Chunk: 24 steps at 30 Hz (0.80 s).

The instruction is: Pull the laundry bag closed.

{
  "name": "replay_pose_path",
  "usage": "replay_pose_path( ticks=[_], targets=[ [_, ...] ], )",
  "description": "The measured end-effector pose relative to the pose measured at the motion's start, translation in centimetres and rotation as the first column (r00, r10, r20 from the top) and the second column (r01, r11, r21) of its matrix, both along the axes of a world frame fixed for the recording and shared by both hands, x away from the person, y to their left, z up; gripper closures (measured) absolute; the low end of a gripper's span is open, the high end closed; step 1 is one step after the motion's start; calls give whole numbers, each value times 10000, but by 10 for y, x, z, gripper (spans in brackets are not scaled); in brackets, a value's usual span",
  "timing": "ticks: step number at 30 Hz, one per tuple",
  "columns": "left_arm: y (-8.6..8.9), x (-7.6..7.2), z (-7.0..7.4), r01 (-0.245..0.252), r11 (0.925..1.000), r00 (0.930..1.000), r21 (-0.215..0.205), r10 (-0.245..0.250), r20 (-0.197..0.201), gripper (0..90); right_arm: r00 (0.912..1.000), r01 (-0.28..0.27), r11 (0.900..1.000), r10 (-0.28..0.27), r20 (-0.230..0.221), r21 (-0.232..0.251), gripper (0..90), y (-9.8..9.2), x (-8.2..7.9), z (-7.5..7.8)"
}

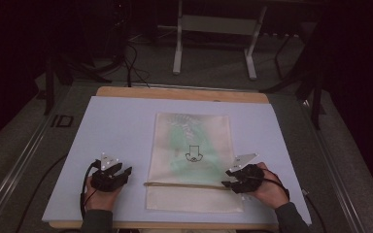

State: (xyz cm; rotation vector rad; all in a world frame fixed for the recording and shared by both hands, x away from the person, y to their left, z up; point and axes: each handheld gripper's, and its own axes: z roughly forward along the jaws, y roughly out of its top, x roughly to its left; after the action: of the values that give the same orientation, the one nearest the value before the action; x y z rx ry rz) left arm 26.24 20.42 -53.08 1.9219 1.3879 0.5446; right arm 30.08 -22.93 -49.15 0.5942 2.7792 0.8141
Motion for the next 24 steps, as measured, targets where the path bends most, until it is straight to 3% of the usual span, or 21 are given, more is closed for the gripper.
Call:
replay_pose_path(
  ticks=[7, 24],
  targets=[
    [-2, 0, 0, 42, 9998, 10000, 201, -42, -4, 558, 9995, -298, 9996, 298, 51, 16, 562, 13, 2, 2],
    [-2, 0, 0, 13, 9998, 10000, 214, -14, 13, 552, 9959, -906, 9958, 904, 90, 152, 557, 44, 3, 3]
  ],
)
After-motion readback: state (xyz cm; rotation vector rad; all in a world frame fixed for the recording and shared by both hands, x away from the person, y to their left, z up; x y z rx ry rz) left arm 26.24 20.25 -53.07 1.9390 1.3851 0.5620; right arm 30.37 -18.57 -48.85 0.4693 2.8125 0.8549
